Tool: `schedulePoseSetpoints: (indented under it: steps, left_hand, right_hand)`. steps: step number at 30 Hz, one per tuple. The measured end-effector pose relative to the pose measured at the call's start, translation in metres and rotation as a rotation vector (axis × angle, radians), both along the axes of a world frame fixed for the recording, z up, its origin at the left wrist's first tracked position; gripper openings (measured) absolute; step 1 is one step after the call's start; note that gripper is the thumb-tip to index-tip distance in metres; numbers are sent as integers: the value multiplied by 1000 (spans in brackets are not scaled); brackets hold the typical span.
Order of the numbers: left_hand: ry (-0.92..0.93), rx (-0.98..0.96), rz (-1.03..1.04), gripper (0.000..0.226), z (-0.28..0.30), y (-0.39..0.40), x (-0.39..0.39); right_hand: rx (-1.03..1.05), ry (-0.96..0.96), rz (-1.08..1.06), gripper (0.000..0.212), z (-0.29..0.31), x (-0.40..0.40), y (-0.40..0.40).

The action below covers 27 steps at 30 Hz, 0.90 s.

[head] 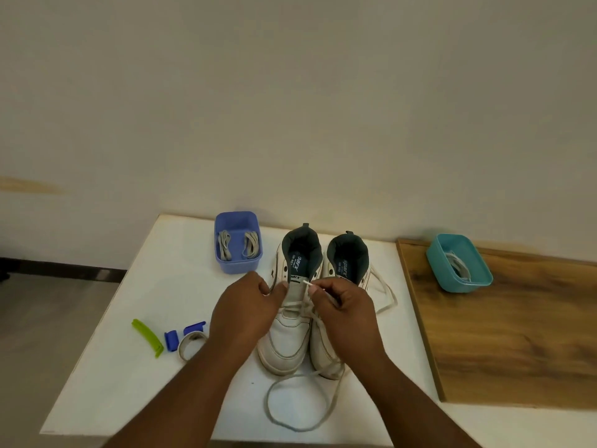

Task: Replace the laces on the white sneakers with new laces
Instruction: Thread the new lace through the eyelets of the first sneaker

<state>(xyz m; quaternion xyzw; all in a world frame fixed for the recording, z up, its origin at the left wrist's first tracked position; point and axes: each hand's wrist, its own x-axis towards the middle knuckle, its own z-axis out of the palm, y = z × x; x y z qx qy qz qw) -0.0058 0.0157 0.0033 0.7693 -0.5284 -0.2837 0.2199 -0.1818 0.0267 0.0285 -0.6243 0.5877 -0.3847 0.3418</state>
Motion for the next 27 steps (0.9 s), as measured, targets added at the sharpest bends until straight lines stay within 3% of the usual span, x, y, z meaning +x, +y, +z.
schedulePoseSetpoints:
  steps: [4, 9, 16, 22, 27]
  left_hand:
    - [-55, 12, -42, 49, -3, 2, -13]
    - [-35, -51, -66, 24, -3, -2, -6]
    - [123, -66, -104, 28, -1, 0, 7]
    - [224, -30, -134, 26, -6, 1, 9]
    - [358, -3, -113, 22, -7, 1, 14]
  right_hand:
    - [-59, 86, 30, 13, -10, 10, -2]
    - [-104, 254, 112, 19, -26, 9, 3]
    - [-97, 394, 41, 15, -26, 12, 3]
    - [-157, 695, 80, 21, -26, 23, 3]
    - [-144, 614, 125, 20, -29, 22, -3]
